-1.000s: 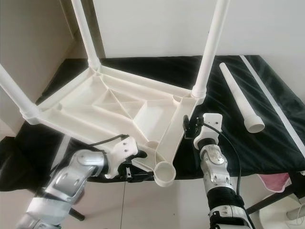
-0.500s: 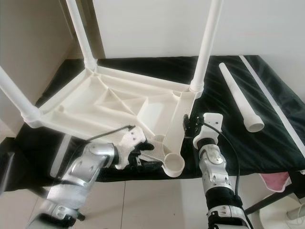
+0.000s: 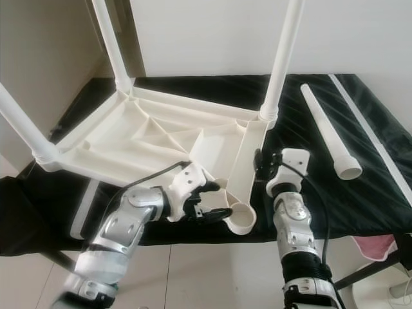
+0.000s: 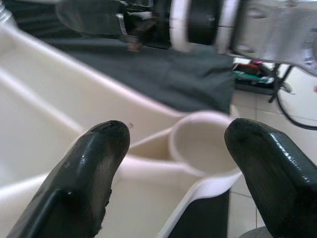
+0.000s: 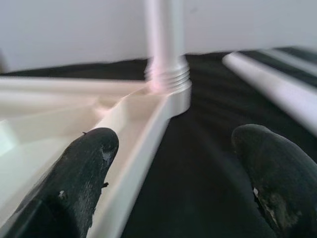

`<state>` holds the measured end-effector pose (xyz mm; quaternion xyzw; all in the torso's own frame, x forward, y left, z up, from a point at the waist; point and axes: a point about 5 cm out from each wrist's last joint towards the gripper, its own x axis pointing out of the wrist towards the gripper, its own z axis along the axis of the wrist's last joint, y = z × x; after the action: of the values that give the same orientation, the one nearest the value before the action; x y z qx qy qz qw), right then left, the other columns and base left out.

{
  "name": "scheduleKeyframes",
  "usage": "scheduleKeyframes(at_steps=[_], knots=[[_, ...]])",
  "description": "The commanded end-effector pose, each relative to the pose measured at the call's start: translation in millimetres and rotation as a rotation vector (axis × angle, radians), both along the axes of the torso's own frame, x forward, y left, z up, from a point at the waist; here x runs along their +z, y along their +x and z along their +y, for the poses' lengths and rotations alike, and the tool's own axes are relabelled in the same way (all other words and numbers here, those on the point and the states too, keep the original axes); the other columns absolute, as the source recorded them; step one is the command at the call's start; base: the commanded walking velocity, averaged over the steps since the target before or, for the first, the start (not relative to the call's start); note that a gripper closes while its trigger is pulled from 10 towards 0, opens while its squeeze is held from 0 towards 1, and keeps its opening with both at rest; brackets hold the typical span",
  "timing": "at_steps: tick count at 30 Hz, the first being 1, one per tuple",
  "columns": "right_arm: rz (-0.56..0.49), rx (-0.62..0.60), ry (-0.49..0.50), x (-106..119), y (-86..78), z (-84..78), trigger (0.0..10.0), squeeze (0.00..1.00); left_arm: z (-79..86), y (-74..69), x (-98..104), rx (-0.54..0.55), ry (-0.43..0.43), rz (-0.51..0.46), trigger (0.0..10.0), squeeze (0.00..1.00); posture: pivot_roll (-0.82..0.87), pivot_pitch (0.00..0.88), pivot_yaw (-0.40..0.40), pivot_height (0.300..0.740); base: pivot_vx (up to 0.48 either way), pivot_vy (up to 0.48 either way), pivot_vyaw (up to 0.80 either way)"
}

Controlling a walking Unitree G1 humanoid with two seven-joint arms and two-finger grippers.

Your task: Building children table

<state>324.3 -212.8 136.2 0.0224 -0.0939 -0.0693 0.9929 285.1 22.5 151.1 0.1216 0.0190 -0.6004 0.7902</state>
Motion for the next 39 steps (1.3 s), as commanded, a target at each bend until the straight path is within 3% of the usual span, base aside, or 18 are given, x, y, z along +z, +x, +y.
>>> scheduleKeyframes(at_steps=[1, 6, 9, 13, 26, 34, 35, 39], knots=[[-0.018, -0.061, -0.015, 4, -1.6, -9.5, 10.0, 0.00, -0.1, 7.6, 8, 0.258, -0.073, -0.080, 10.0, 0.00, -0.04, 0.040, 0.036, 0.740, 0.000, 0.000, 0.00], [-0.020, -0.241, -0.015, 12, -3.4, -37.9, 10.0, 0.00, -13.3, -0.4, 23, 0.189, -0.128, -0.057, 10.0, 0.00, -0.06, 0.046, 0.040, 0.740, 0.000, 0.000, 0.00], [-0.018, -0.264, -0.016, 13, -4.2, -41.8, 10.0, 0.00, -14.1, -1.0, 25, 0.184, -0.139, -0.051, 10.0, 0.00, -0.06, 0.046, 0.040, 0.740, 0.000, 0.000, 0.00], [-0.016, -0.347, -0.030, 18, -9.1, -58.4, 10.0, 0.00, -8.9, -0.9, 28, 0.176, -0.172, 0.012, 10.0, 0.00, -0.07, 0.065, 0.049, 0.740, 0.000, 0.000, 0.00], [-0.016, -0.403, -0.063, 28, -15.6, -74.3, 10.0, 0.00, -3.9, -10.7, 33, 0.095, -0.225, 0.122, 10.0, 0.00, -0.08, 0.111, 0.063, 0.740, 0.000, 0.000, 0.00], [0.000, -0.371, -0.068, 33, -17.6, -77.1, 10.0, 0.00, 3.3, -14.8, 33, 0.099, -0.226, 0.153, 10.0, 0.00, -0.07, 0.155, 0.061, 0.740, 0.000, 0.000, 0.00], [0.002, -0.369, -0.071, 35, -17.6, -80.1, 10.0, 1.00, 3.9, -14.6, 32, 0.110, -0.221, 0.157, 10.0, 0.00, -0.07, 0.167, 0.061, 0.740, 0.000, 0.000, 0.00], [-0.002, -0.376, -0.085, 44, -18.1, -86.2, 10.0, 1.00, 7.9, -15.5, 30, 0.133, -0.208, 0.166, 10.0, 0.00, -0.06, 0.190, 0.059, 0.740, 0.000, 0.000, 0.00]])
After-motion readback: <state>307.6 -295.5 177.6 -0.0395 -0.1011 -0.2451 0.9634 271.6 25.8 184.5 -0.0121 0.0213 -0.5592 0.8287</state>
